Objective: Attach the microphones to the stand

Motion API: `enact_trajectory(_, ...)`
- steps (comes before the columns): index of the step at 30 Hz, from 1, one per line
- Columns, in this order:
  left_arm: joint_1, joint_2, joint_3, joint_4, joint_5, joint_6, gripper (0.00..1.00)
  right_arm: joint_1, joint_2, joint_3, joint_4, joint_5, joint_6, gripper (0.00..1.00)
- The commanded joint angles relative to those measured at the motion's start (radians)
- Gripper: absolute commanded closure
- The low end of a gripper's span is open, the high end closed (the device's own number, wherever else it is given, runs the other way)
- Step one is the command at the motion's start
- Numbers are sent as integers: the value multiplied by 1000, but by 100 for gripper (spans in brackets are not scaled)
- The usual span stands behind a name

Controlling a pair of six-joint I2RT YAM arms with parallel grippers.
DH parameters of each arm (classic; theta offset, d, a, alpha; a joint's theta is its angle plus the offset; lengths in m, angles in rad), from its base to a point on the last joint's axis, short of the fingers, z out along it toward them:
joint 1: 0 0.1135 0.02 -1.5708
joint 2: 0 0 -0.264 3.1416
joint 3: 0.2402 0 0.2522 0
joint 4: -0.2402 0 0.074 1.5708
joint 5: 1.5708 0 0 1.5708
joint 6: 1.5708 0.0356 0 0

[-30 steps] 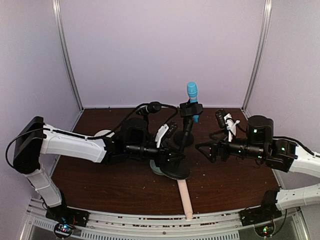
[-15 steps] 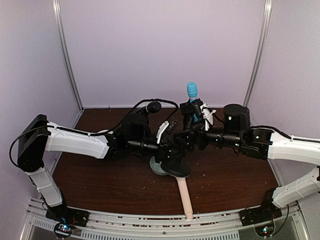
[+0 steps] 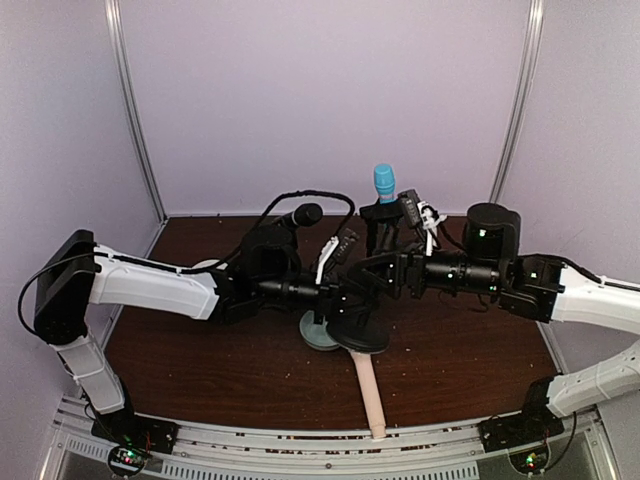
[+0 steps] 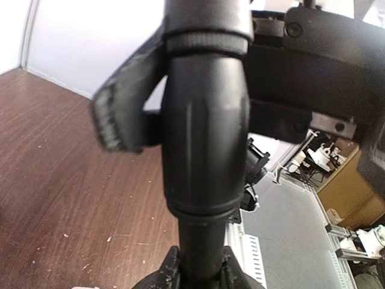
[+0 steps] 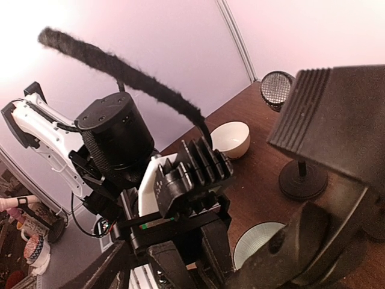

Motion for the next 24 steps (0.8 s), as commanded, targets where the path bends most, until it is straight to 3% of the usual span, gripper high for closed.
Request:
enact_trajectory(1, 46, -27, 1, 17, -99, -43, 100, 33, -103, 12, -21, -108, 78, 20)
enact_trajectory(8, 46, -99, -39, -32, -87, 42, 100, 31, -142, -1, -154, -3, 24, 18)
enact_trajectory(13, 46, -110, -51, -65, -46, 76, 100, 28, -132, -46, -111, 61, -7, 17)
enact_trajectory(20, 46, -107, -56, 38, 15, 64, 100, 27, -30, -1, -93, 121, -57, 13)
enact_trajectory(24, 45, -80, -84, 181, 35, 2, 100, 27, 42, 49, -94, 122, -75, 12)
